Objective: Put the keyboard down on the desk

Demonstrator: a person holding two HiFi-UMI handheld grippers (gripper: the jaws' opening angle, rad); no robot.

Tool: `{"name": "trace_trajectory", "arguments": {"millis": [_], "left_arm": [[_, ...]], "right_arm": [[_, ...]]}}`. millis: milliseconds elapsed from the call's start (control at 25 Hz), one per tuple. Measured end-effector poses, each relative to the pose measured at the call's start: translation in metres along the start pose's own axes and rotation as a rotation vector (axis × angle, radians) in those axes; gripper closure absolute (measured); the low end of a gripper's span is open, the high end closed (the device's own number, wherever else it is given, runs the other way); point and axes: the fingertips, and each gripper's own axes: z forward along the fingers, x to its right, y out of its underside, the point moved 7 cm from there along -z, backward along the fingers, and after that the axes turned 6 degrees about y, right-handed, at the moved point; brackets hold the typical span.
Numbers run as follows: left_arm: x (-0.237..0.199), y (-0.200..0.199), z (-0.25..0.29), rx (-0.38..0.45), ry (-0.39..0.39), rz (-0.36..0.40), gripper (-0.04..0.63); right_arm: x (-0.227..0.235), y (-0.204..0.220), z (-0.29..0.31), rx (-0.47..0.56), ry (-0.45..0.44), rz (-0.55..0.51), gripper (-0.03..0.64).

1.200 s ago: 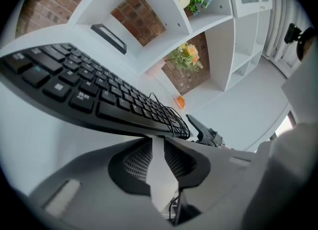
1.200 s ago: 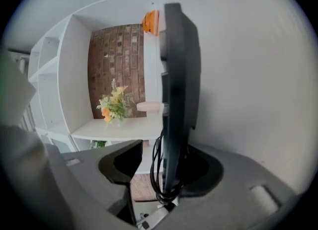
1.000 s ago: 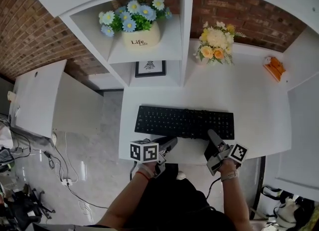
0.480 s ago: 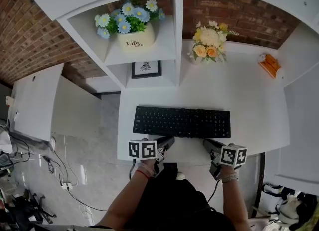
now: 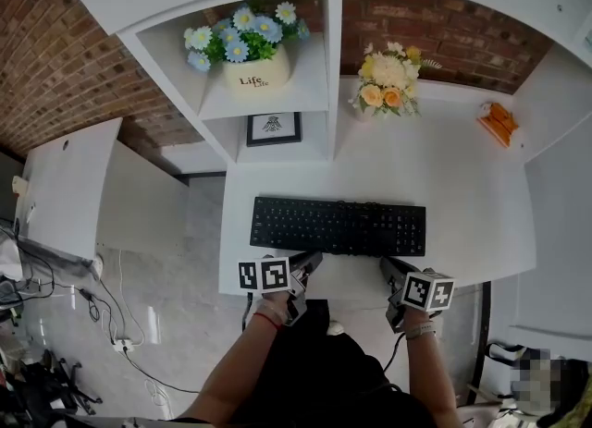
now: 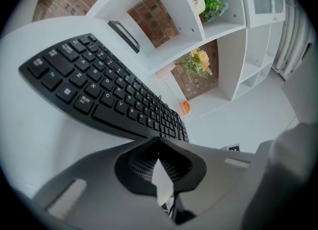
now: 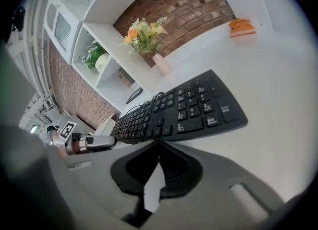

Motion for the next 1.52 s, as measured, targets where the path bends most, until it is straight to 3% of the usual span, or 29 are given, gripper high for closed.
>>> {"name": "trace_trajectory", "arguments": {"millis": [200,400,640,720,1080,1520], "left_arm": [[0.001,-0.002,-0.008,0.030,-0.005,0.035,0.601],[0.000,-0.002,-0.018,0.060,-0.039,0.101,0.601],[-0.001,-0.010,-0.040,0.101,-0.129,0.240,0.601],[0.001,-0.015,-0.050,0.129,-0.159,0.299,0.601],[0.017,-0.023,-0.088,0.290,-0.152,0.460,0.601],[0.078,-0.030,-0.140,0.501,-0.136,0.672,0.600]], "right_arm": [[0.001,-0.005,-0.008,0.064,0.023,-0.023,0.617],[-0.007,-0.007,-0.014,0.133,-0.021,-0.058,0.617],[-0.011,-0.014,-0.029,0.243,-0.030,-0.148,0.617],[-0.012,-0.020,-0.037,0.287,-0.019,-0.189,0.617],[-0.023,-0.045,-0.082,0.488,-0.038,-0.310,0.617],[-0.052,-0.054,-0.142,0.654,-0.069,-0.443,0.617]]}}
